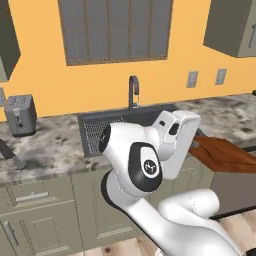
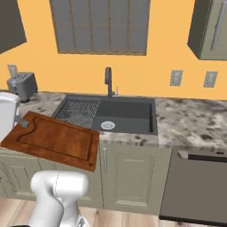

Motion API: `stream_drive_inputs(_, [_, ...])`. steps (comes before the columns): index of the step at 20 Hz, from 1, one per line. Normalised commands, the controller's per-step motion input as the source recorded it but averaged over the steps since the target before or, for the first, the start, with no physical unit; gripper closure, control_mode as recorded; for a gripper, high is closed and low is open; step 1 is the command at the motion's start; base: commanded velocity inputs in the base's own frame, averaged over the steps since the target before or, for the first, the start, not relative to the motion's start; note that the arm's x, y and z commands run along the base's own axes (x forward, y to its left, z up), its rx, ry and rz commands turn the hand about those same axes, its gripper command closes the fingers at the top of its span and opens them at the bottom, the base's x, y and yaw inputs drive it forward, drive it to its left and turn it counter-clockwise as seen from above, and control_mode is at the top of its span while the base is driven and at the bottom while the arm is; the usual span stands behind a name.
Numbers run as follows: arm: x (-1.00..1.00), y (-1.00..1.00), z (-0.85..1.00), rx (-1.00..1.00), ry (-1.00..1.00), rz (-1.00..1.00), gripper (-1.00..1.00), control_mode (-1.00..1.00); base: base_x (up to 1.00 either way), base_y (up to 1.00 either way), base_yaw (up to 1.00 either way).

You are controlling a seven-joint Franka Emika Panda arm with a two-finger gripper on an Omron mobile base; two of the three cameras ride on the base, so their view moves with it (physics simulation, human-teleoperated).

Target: Move the cutting board and knife to the sink. Then move spray from the cabinet to the counter.

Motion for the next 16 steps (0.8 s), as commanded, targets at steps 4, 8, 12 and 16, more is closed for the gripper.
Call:
stream_drive_inputs(4, [0.0, 0.0, 0.0, 0.0, 0.0, 0.0, 1.0, 1.0, 0.55, -0.56, 0.0])
stream_drive_inputs(8, [0.0, 0.0, 0.0, 0.0, 0.0, 0.0, 1.0, 1.0, 0.78, -0.25, 0.0])
stream_drive_inputs(12, [0.0, 0.0, 0.0, 0.0, 0.0, 0.0, 1.0, 1.0, 0.86, -0.19, 0.02])
stream_drive_inputs(16, [0.0, 0.0, 0.0, 0.0, 0.0, 0.0, 1.0, 1.0, 0.74, -0.31, 0.02])
